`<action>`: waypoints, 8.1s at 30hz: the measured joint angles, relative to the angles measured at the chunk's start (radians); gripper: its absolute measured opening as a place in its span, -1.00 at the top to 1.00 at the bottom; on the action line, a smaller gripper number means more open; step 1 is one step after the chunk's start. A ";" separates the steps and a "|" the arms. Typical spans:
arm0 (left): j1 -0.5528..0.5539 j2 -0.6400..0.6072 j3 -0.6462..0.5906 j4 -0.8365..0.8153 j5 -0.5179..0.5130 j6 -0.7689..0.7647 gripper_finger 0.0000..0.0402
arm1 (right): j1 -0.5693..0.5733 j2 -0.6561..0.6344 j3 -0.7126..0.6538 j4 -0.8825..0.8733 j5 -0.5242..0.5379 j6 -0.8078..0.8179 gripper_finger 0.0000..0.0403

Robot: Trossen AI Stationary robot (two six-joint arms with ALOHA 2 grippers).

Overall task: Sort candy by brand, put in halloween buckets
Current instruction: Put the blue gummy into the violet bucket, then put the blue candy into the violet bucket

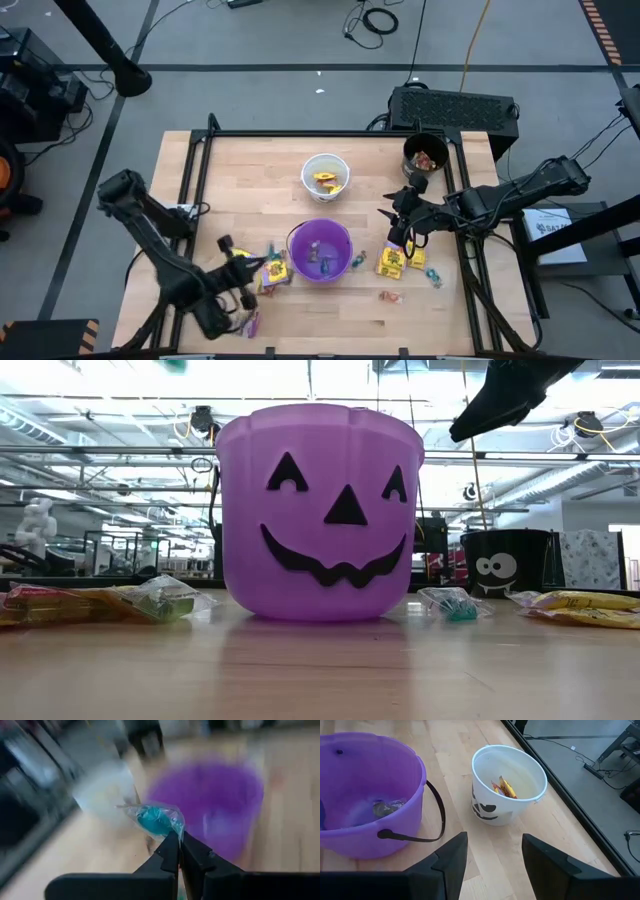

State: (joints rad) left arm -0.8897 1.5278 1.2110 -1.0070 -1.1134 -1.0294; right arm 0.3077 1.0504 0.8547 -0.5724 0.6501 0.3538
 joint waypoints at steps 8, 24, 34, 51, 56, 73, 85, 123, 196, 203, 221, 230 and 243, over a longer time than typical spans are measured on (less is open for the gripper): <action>-0.074 -0.151 0.001 0.007 -0.455 -0.009 0.94 | 0.000 0.000 0.000 -0.003 -0.001 0.000 0.10; -0.003 -0.180 0.047 0.174 -0.408 0.127 0.93 | 0.000 0.000 0.000 -0.005 -0.001 0.000 0.10; 0.188 -0.172 0.042 0.562 0.253 0.539 0.93 | 0.000 0.000 0.000 -0.006 -0.006 -0.004 0.10; 0.448 -0.172 0.042 0.597 0.685 0.905 0.93 | 0.002 0.000 0.000 -0.025 -0.133 -0.027 0.10; 0.494 -0.137 0.042 0.596 0.703 0.845 0.93 | 0.002 0.000 0.000 -0.059 -0.139 0.013 0.10; 0.620 0.092 0.040 0.540 0.966 0.798 0.71 | 0.061 0.204 0.000 0.010 -0.203 0.093 0.10; 0.553 -0.013 0.040 0.457 0.832 0.754 0.29 | 0.153 0.443 -0.003 0.096 -0.131 0.064 0.10; 0.443 -0.057 0.040 0.284 0.449 0.773 0.29 | -0.054 0.488 -0.496 1.070 -0.594 0.035 0.62; 0.465 -0.057 0.040 0.283 0.449 0.775 0.29 | 0.151 0.146 -0.414 0.934 -0.454 -0.191 0.99; 0.465 -0.057 0.040 0.283 0.445 0.782 0.29 | 0.152 -0.065 -0.351 0.787 -0.252 -0.445 1.00; 0.465 -0.057 0.040 0.283 0.423 0.780 0.29 | 0.152 -0.030 -0.323 0.838 0.035 -0.862 1.00; 0.465 -0.057 0.040 0.283 0.423 0.761 0.29 | 0.126 -0.031 -0.323 1.105 0.125 -0.150 1.00; 0.464 -0.057 0.041 0.180 0.401 0.738 0.29 | 0.106 0.065 -0.323 1.107 -0.044 -0.317 0.99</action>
State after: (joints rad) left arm -0.4259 1.4712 1.2518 -0.8268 -0.7119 -0.2917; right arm 0.4133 1.1158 0.5320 0.5343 0.6061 0.0371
